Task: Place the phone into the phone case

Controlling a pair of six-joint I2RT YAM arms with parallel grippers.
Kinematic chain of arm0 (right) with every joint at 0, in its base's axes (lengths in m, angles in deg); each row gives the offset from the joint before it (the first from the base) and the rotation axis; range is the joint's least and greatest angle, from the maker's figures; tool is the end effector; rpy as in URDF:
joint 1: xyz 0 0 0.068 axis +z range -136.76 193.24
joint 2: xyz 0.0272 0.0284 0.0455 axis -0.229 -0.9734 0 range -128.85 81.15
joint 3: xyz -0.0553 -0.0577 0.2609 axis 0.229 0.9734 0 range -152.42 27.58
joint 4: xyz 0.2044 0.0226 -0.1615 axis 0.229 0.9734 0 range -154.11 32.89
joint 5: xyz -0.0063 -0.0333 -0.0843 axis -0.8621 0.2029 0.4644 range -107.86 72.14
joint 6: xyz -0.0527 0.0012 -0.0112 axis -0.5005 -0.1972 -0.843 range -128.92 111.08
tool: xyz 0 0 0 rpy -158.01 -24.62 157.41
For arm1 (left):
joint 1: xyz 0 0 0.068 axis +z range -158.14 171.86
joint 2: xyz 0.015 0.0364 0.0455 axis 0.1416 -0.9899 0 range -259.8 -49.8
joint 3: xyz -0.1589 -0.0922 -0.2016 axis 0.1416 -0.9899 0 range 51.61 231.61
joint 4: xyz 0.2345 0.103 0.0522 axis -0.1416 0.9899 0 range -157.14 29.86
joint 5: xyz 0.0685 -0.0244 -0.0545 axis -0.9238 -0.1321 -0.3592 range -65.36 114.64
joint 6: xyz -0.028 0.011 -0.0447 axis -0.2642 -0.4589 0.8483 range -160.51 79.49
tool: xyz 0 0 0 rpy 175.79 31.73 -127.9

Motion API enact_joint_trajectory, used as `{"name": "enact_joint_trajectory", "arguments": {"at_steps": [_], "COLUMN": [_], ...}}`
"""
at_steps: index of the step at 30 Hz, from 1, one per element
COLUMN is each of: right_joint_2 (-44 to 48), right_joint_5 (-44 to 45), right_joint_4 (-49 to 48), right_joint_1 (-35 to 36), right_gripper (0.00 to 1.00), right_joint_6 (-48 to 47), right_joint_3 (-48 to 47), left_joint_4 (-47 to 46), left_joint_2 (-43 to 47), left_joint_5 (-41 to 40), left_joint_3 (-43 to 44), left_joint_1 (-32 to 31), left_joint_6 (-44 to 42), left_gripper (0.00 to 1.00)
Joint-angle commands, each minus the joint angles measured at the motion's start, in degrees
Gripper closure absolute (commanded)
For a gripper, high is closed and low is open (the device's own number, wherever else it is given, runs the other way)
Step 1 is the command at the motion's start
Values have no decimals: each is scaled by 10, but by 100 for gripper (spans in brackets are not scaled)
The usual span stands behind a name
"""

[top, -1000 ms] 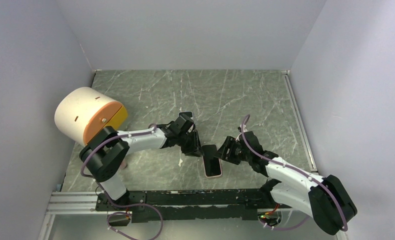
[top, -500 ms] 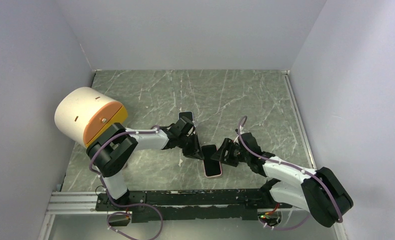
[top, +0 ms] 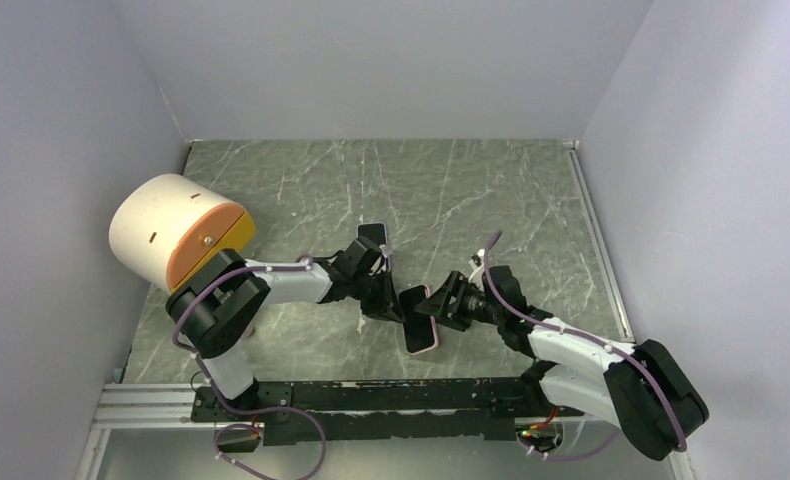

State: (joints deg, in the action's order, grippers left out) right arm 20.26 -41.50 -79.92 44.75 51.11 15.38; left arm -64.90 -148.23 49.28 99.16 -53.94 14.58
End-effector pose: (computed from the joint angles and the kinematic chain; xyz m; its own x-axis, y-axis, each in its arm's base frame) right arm 0.1527 0.1104 0.1419 -0.8947 0.3824 -0.2309 0.0184 0.5479 0.8363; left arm 0.2150 -0.2423 0.1373 -0.9966 -0.0444 -0.0700 0.0155 0.7302 -0.6830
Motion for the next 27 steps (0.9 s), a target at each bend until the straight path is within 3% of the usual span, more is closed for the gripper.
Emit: {"name": "enact_joint_trajectory", "arguments": {"at_steps": [1,6,12,17,24,27], "right_joint_2": [8,-13,-30,-53,-53,-29], "right_joint_5": [-42,-22,-17,-16,-21,-21], "right_joint_4": [-74,-19,-25,-11,9,21], "right_joint_1": [6,6,5,6,5,3], "right_gripper": [38,45,60,67,89,100], "right_joint_6": [34,8,-4,-20,-50,-61], "right_joint_3": [-10,-20,-21,-34,-60,-73], "left_joint_4": [4,-3,-17,-18,0,17], "left_joint_2": [2,-1,-6,-6,23,68], "left_joint_5": [-15,-11,-2,5,11,37], "left_joint_3": [-16,-17,-21,-23,-20,-23], "left_joint_1": [-8,-8,-8,-7,-3,18], "left_joint_6": [-16,-15,-9,-3,-8,-26], "left_gripper": [84,83,83,81,80,72]}}
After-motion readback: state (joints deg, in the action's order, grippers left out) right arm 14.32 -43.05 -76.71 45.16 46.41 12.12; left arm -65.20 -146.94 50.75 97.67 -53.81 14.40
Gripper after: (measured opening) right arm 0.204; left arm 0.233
